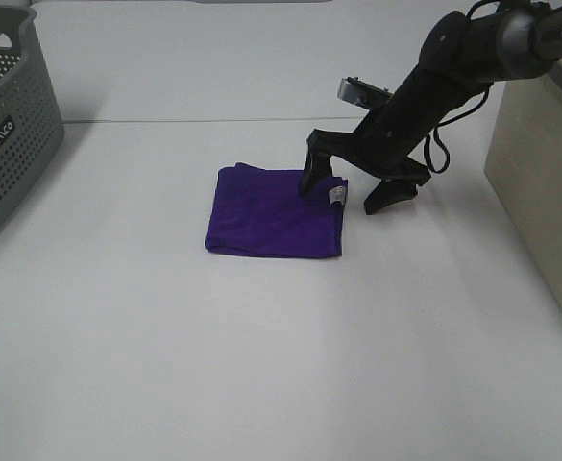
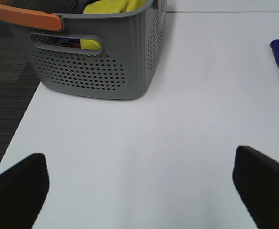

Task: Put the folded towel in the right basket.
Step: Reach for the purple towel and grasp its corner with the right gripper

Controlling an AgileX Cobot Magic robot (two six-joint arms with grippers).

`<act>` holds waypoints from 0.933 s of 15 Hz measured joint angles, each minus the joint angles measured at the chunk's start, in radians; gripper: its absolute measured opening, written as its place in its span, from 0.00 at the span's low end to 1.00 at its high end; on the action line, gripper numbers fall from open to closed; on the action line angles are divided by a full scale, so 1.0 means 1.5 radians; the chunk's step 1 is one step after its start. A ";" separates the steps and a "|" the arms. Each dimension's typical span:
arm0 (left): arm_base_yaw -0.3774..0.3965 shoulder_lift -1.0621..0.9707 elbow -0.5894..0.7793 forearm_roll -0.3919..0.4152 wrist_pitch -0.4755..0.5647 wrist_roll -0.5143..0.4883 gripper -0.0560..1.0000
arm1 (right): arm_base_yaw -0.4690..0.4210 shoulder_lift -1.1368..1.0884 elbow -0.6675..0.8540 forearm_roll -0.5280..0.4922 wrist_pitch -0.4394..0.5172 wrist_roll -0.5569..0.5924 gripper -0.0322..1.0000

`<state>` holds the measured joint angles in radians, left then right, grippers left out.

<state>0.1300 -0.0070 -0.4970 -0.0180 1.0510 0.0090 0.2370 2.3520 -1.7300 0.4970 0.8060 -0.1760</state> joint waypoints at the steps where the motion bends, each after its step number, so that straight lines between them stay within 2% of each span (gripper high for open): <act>1: 0.000 0.000 0.000 0.000 0.000 0.000 0.99 | 0.000 0.001 -0.001 0.001 -0.001 0.002 0.96; 4: 0.000 0.000 0.000 0.001 0.000 0.000 0.99 | 0.000 0.010 -0.005 0.008 -0.003 0.007 0.95; 6: 0.000 0.000 0.000 0.001 0.000 0.000 0.99 | 0.004 0.025 -0.012 0.042 -0.007 0.011 0.94; 10: 0.000 0.000 0.000 0.001 0.000 0.000 0.99 | 0.080 0.051 -0.020 0.077 -0.065 0.019 0.87; 12: 0.000 0.000 0.000 0.001 0.000 0.000 0.99 | 0.115 0.061 -0.020 0.090 -0.103 0.022 0.75; 13: 0.000 0.000 0.000 0.003 0.000 0.000 0.99 | 0.133 0.067 -0.020 0.091 -0.125 0.023 0.60; 14: 0.000 0.000 0.000 0.003 0.000 0.000 0.99 | 0.149 0.070 -0.020 0.091 -0.144 0.027 0.37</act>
<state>0.1300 -0.0070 -0.4970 -0.0130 1.0510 0.0090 0.4600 2.4570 -1.7600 0.6330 0.5900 -0.1360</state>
